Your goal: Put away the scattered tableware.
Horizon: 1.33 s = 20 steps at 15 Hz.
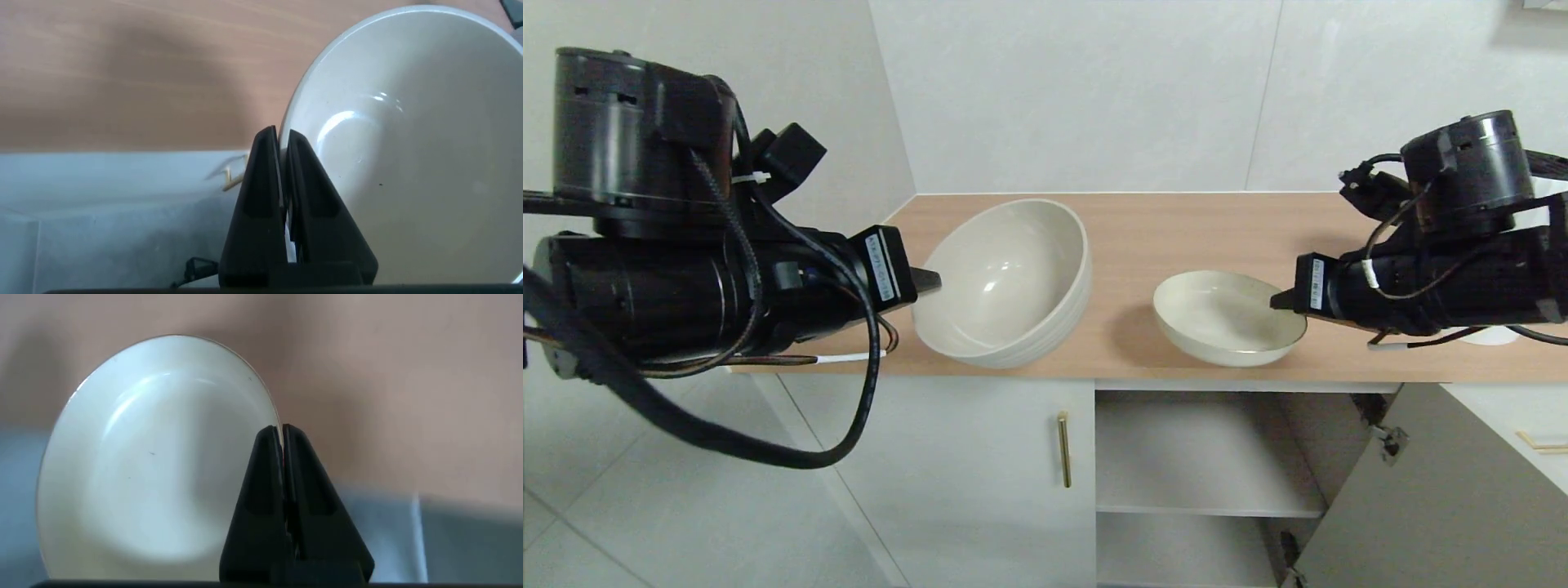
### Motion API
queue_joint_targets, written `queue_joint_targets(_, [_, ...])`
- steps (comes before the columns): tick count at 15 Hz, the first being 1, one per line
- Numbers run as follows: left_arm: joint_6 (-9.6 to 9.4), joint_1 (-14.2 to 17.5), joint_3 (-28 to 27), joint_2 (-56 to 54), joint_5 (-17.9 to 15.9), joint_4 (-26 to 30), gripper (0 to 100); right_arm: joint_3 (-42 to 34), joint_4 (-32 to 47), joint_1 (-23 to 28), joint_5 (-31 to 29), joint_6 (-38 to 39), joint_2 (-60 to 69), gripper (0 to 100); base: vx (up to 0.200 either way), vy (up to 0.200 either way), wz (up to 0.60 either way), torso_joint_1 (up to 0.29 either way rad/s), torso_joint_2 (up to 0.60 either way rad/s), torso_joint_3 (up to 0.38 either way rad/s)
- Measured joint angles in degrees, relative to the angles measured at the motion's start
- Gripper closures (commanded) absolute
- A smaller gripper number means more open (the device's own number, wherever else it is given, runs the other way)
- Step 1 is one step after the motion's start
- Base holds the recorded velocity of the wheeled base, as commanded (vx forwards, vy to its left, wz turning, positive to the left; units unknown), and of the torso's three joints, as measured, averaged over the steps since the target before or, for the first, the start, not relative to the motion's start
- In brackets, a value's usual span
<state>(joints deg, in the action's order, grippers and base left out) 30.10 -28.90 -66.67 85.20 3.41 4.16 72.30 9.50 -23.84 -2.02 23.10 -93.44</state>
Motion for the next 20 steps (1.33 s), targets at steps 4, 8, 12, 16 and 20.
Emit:
queue_joint_targets(4, [0.09,-0.9,1.1,-2.3,0.0,0.0,100,-5.3,2.0,-1.0,2.5,0.3,6.6,100,-0.050,0.000,0.00,0.001,0.00,0.001])
queue_joint_targets(8, [0.12,-1.6,1.6,-2.5,0.0,0.1,100,-8.0,1.8,-1.3,2.6,0.0,8.5,100,-0.200,0.000,0.00,0.006,0.01,-0.001])
queue_joint_targets(12, [0.04,-1.9,1.9,-2.1,0.0,0.2,100,-9.5,0.5,-1.2,2.4,-0.1,8.9,100,-0.050,0.000,0.00,-0.003,0.00,0.003])
queue_joint_targets(16, [0.04,-2.0,2.1,-1.9,0.0,0.0,100,-11.4,-4.5,-1.0,2.2,-0.1,8.0,100,0.000,0.000,0.00,0.000,0.00,0.000])
queue_joint_targets(20, [0.01,-2.0,2.1,-1.5,0.0,0.1,100,-12.1,-5.2,-0.5,2.2,-0.2,7.1,100,0.000,0.000,0.00,0.000,0.00,0.000])
